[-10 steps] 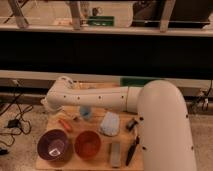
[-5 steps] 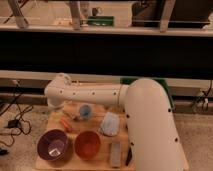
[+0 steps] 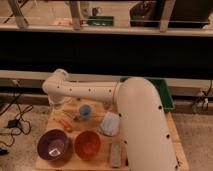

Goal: Place pepper in tray

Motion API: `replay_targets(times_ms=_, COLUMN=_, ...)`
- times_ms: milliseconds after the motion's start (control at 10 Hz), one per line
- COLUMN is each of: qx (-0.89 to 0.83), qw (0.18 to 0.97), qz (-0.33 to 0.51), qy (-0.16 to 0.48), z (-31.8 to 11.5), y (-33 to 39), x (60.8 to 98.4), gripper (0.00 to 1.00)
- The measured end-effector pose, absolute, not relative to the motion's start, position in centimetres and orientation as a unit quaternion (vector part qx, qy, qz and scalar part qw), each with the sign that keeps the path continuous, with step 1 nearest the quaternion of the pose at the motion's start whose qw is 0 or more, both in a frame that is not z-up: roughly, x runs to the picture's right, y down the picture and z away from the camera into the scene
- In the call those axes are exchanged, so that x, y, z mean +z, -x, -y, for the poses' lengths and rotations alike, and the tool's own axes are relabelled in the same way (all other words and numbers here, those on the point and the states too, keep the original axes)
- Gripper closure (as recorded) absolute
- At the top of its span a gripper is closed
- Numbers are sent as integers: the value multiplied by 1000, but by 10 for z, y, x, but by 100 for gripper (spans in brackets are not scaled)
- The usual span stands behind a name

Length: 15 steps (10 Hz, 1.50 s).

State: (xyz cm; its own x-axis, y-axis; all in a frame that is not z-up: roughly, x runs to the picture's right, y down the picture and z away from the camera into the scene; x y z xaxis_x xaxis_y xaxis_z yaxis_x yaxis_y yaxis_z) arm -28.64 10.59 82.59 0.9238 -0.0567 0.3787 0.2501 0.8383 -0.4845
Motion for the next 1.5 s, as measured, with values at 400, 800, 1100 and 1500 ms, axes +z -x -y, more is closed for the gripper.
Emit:
replay_targets(times_ms=400, qx=-81, qw=942, qz=179, qy=272, z=-106, y=287, x=826, gripper=20)
replay_targets(times_ms=800, qx=-95, qw=943, qz=179, qy=266, z=-111, y=285, x=831, gripper=20)
replay_targets(times_ms=1100, qx=-110, qw=941, qz=176, qy=269, z=-123, y=282, x=832, gripper=20)
replay_targets(times_ms=1500, qx=-115, qw=941, qz=172, qy=269, z=-126, y=279, x=833, gripper=20)
